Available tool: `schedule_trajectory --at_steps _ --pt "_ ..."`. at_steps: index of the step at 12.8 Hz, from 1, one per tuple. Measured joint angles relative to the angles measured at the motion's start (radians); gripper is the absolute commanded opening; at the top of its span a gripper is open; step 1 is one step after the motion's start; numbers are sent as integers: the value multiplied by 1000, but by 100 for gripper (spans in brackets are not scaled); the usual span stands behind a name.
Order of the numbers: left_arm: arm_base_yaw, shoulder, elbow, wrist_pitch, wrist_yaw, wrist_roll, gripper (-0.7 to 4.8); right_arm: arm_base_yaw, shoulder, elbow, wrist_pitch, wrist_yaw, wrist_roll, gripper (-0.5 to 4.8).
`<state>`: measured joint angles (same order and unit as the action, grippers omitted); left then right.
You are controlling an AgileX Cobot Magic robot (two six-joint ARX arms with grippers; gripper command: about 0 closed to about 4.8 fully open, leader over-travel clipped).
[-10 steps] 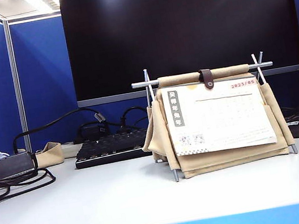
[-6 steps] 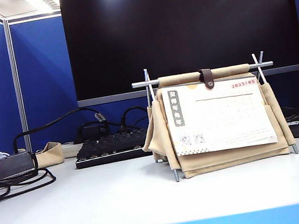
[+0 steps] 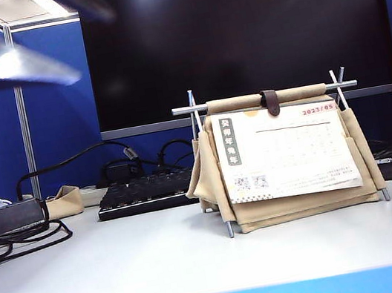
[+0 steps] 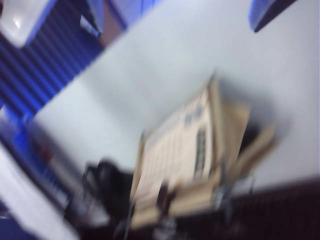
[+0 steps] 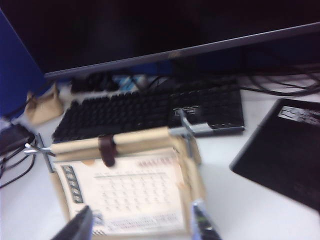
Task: Turn one page of the calendar.
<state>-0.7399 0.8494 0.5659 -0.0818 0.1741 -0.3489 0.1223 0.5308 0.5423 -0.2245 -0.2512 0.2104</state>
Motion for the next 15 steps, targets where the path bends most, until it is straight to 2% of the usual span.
schedule_trajectory --at_steps 1,2,3,4,5,6,7,8,9,10,11,13,15 --pt "0 94 40 90 3 -3 382 -29 252 160 18 -169 -29 235" --pt "0 127 60 97 8 -3 382 -61 383 233 24 -294 -30 252" --pt "0 156 75 98 22 0 382 -100 512 309 -7 -419 -32 300" --pt "0 193 98 113 42 1 382 -145 719 424 -40 -563 -33 319" --pt "0 233 103 141 44 3 382 -189 870 457 -113 -677 -46 320" --pt "0 251 103 151 45 5 382 -209 925 457 -157 -720 -63 319" --pt "0 276 104 171 47 5 382 -233 958 455 -246 -733 -122 319" --pt "0 391 139 187 47 -5 382 -237 983 450 -431 -671 -302 319" --pt "0 488 200 191 51 -6 382 -231 991 449 -416 -661 -312 319" --pt "0 496 227 199 50 -5 382 -222 1073 449 -393 -656 -312 318" --pt "0 485 227 153 80 -3 382 -195 1158 449 -371 -617 -319 318" --pt "0 466 227 89 92 44 382 -168 1178 447 -343 -566 -337 318" --pt "0 423 227 63 92 99 382 -159 1179 436 -265 -558 -338 318"
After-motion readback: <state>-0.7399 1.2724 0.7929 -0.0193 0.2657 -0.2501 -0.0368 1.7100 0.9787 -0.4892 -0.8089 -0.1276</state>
